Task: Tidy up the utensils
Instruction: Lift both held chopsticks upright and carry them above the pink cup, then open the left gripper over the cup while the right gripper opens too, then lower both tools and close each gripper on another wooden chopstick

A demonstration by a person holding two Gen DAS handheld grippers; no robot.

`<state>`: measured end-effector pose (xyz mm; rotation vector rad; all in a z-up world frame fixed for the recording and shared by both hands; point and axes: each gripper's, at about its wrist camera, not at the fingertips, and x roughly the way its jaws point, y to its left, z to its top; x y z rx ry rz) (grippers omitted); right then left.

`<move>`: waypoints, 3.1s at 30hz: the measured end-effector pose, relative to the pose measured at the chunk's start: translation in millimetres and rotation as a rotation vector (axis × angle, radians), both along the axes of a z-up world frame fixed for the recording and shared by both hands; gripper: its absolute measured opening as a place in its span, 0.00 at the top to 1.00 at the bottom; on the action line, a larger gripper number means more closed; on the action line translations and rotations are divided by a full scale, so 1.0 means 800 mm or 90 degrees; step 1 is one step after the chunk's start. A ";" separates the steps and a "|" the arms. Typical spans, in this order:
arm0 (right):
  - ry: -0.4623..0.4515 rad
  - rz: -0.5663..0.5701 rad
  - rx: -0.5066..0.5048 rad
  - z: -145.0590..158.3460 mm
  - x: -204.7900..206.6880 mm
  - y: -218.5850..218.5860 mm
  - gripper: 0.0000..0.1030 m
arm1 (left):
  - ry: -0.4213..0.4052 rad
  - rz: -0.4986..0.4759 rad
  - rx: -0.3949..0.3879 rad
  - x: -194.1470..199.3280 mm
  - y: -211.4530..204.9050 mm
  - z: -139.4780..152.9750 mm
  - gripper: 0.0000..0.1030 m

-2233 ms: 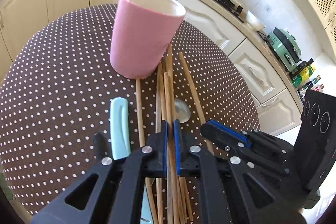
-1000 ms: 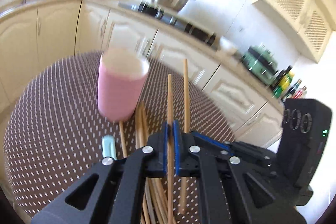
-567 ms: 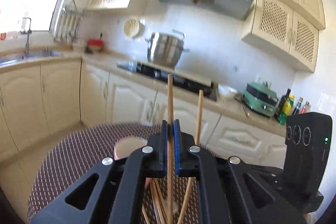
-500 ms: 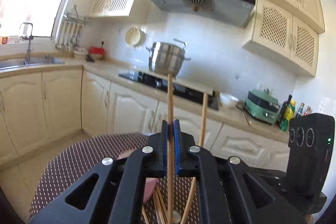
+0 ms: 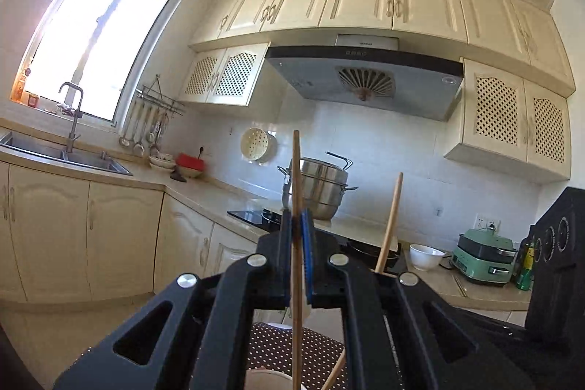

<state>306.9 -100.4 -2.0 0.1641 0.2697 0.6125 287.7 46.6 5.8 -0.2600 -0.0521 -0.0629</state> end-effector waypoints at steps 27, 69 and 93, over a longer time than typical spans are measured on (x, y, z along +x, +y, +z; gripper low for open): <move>0.057 -0.046 -0.041 -0.075 -0.006 0.010 0.93 | 0.161 -0.012 -0.003 0.014 0.014 -0.081 0.66; 0.359 0.014 -0.162 -0.230 -0.074 -0.009 0.71 | 0.431 -0.047 -0.010 -0.090 0.021 -0.172 0.38; 0.429 0.018 -0.121 -0.243 -0.073 -0.073 0.90 | 0.690 -0.182 -0.008 -0.006 -0.062 -0.259 0.79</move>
